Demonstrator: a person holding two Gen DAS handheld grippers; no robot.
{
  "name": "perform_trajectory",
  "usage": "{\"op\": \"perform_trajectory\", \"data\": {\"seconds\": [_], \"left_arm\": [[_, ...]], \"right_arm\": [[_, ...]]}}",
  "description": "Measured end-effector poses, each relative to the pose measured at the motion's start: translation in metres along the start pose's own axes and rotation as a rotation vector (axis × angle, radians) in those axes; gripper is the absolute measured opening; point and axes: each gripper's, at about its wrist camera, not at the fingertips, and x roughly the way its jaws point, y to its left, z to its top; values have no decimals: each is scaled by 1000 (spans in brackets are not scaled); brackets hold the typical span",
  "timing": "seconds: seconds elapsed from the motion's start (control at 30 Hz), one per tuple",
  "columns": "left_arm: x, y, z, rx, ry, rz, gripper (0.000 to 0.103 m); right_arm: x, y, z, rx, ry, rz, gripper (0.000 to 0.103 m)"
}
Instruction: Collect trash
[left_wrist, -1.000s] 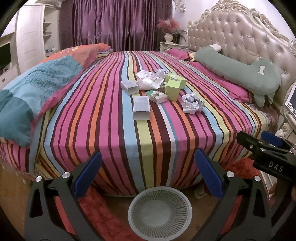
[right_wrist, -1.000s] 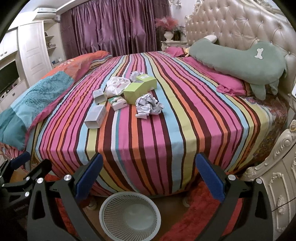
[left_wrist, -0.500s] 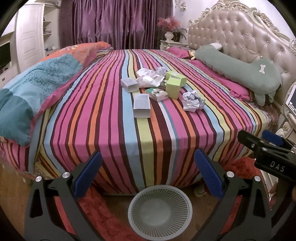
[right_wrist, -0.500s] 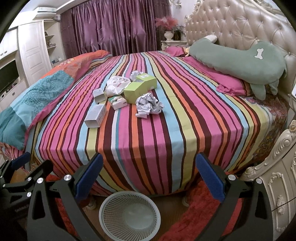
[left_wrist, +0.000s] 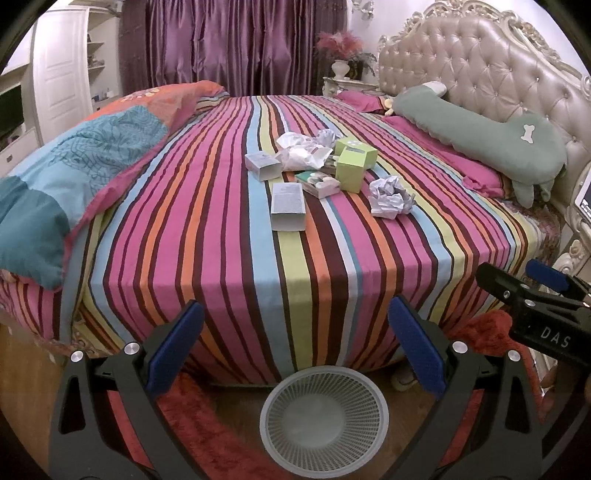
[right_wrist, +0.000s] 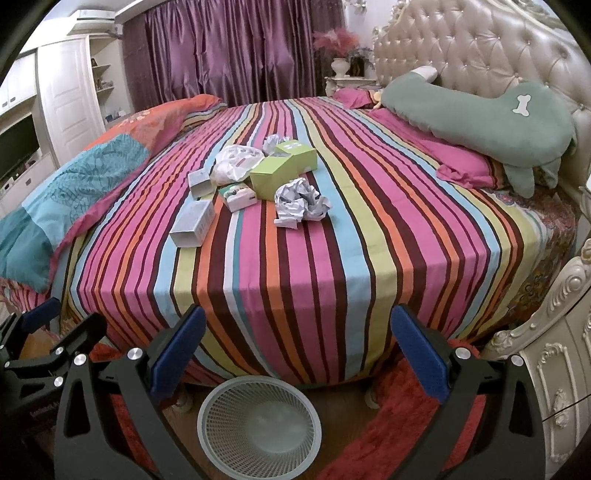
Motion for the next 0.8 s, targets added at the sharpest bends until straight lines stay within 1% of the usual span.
{"op": "perform_trajectory", "data": {"seconds": [0.43, 0.8], "left_arm": [[1, 1, -1, 1, 5, 0, 97], [8, 2, -6, -17, 31, -8, 97]], "right_arm": [[2, -1, -2, -5, 6, 0, 96], [7, -1, -4, -11, 31, 1, 95]]}}
